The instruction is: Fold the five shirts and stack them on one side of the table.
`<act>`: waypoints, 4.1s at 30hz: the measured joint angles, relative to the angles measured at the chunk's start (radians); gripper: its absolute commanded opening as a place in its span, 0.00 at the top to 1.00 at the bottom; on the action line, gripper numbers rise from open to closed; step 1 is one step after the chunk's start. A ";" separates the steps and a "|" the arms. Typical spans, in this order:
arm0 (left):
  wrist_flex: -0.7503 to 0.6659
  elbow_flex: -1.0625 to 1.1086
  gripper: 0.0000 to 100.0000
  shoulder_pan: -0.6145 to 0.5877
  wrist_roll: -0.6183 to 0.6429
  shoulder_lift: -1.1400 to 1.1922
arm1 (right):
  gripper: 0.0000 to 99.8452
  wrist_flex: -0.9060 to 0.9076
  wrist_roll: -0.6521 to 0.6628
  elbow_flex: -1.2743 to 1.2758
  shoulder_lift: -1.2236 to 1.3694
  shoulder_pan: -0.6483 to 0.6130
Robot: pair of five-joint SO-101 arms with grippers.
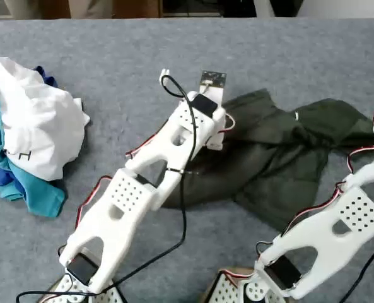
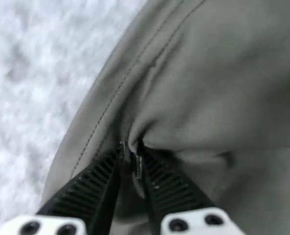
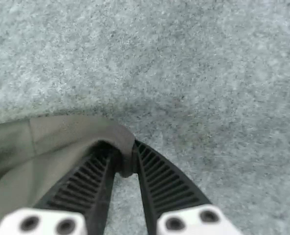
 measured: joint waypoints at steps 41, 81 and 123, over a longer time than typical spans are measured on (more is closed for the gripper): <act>0.178 0.651 0.79 0.155 -0.060 -0.477 | 1.00 0.000 0.385 0.000 0.000 -0.138; -0.379 -0.101 0.78 -0.069 0.146 0.025 | 1.00 0.000 0.385 0.000 0.000 -0.164; -0.348 -0.288 0.80 -0.021 0.046 0.180 | 1.00 0.000 0.385 0.000 0.000 -0.169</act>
